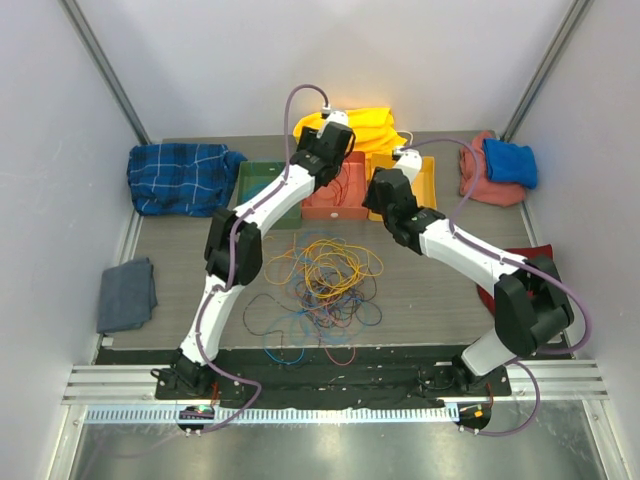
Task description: Untangle the cables
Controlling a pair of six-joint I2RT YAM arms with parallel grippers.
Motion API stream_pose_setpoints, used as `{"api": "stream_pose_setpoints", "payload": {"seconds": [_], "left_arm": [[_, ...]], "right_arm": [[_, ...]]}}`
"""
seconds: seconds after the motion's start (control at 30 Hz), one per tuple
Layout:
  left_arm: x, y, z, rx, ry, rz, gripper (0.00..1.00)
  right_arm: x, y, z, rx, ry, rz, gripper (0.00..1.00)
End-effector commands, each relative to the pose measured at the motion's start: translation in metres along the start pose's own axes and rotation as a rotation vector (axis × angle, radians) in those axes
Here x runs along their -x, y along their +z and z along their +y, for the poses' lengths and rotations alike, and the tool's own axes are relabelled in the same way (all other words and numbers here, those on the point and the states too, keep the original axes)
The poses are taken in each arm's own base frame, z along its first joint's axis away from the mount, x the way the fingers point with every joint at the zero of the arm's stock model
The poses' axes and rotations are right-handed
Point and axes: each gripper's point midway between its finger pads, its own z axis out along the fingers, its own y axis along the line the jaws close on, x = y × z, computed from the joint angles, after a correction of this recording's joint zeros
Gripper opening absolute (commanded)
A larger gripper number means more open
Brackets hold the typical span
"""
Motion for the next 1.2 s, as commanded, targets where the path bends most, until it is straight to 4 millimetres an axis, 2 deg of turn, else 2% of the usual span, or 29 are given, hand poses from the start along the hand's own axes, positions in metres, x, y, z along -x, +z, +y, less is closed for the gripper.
{"api": "stream_pose_setpoints", "payload": {"seconds": [0.0,0.03,0.1,0.13,0.17,0.2,0.23,0.27,0.3,0.33,0.6,0.67,0.8,0.87,0.9,0.97,1.0,1.07,1.17], "left_arm": [[0.032,-0.014,0.038,0.126,0.011,-0.057,0.75],[0.032,-0.015,0.035,0.102,0.002,-0.058,0.75],[0.032,-0.018,0.034,0.092,-0.018,-0.055,0.75],[0.03,-0.018,0.033,0.085,-0.016,-0.049,0.75],[0.03,-0.019,0.033,0.08,-0.016,-0.046,0.75],[0.03,-0.019,0.033,0.077,-0.015,-0.045,0.74],[0.029,-0.019,0.032,0.073,-0.018,-0.042,0.74],[0.028,-0.021,0.031,0.064,-0.014,-0.036,0.74],[0.027,-0.021,0.031,0.061,-0.014,-0.035,0.74],[0.024,-0.021,0.031,0.059,-0.015,-0.03,0.73],[0.023,-0.022,0.029,0.045,-0.02,-0.035,0.73],[0.025,-0.022,0.028,0.04,-0.033,-0.037,0.73],[0.026,-0.025,0.027,0.03,-0.038,-0.037,0.73],[0.027,-0.025,0.028,0.033,-0.037,-0.038,0.73],[0.026,-0.025,0.028,0.033,-0.033,-0.037,0.73],[0.026,-0.025,0.029,0.039,-0.03,-0.036,0.73],[0.025,-0.024,0.029,0.042,-0.022,-0.036,0.73],[0.024,-0.022,0.031,0.053,-0.015,-0.034,0.73],[0.023,-0.021,0.033,0.062,-0.01,-0.035,0.73]], "right_arm": [[0.013,0.001,0.018,0.076,0.052,-0.052,0.49],[0.019,0.003,0.027,0.105,0.066,-0.074,0.49],[0.013,0.014,0.037,0.133,0.074,-0.06,0.48],[0.025,0.017,0.049,0.159,0.086,-0.08,0.48],[0.023,0.023,0.056,0.18,0.082,-0.067,0.48],[0.012,0.036,0.061,0.176,0.071,-0.041,0.48],[0.02,0.041,0.072,0.198,0.081,-0.047,0.47],[0.021,0.045,0.077,0.207,0.084,-0.044,0.47],[0.011,0.055,0.079,0.206,0.085,-0.022,0.47],[0.017,0.057,0.085,0.217,0.099,-0.033,0.47],[0.022,0.072,0.1,0.255,0.102,-0.047,0.47],[0.02,0.081,0.097,0.249,0.102,-0.04,0.42],[0.024,0.088,0.094,0.257,0.134,-0.036,0.21],[0.025,0.087,0.096,0.268,0.137,-0.035,0.17],[0.024,0.085,0.097,0.27,0.136,-0.03,0.17],[0.029,0.077,0.097,0.282,0.147,-0.034,0.25],[0.027,0.074,0.093,0.279,0.145,-0.028,0.37],[0.035,0.06,0.094,0.302,0.142,-0.039,0.48],[0.032,0.049,0.09,0.313,0.126,-0.026,0.53]]}}
